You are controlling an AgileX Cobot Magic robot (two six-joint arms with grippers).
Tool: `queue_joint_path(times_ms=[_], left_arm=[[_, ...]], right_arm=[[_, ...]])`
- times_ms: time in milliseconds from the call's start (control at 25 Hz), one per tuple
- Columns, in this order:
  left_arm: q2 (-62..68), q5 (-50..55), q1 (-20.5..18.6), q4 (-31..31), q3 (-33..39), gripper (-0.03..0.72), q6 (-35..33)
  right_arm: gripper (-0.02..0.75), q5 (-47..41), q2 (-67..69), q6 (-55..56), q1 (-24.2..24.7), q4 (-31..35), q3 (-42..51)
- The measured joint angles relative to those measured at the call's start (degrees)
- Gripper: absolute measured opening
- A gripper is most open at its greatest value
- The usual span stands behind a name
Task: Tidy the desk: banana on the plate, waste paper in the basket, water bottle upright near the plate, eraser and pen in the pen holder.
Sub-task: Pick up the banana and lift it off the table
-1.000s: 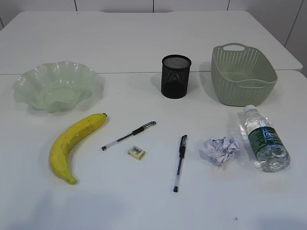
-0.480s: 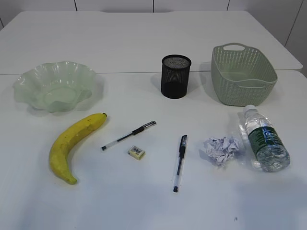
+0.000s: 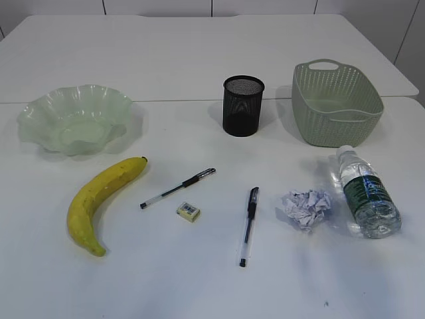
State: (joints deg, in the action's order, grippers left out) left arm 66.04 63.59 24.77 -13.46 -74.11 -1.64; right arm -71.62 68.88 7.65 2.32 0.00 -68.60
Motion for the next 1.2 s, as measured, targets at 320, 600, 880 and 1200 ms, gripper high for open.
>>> queue_joint_path(times_ms=[320, 600, 880, 1200], left_arm=[[5.5, 0.6, 0.2, -1.3, 0.0, 0.346, 1.9], [6.7, 0.1, 0.2, -3.3, 0.0, 0.348, 2.1], [11.8, -1.3, 0.2, -3.1, 0.0, 0.536, 4.3], [21.4, -2.9, 0.2, 2.1, 0.0, 0.587, 6.8]], right_arm=[[0.349, 0.1, 3.4, 0.0, -0.1, -3.5, -0.1], [0.349, 0.1, 5.4, 0.0, -0.1, -3.8, -0.1], [0.349, 0.2, 9.3, 0.0, -0.1, -3.8, -0.1], [0.349, 0.3, 11.3, 0.0, -0.1, -3.8, -0.1]])
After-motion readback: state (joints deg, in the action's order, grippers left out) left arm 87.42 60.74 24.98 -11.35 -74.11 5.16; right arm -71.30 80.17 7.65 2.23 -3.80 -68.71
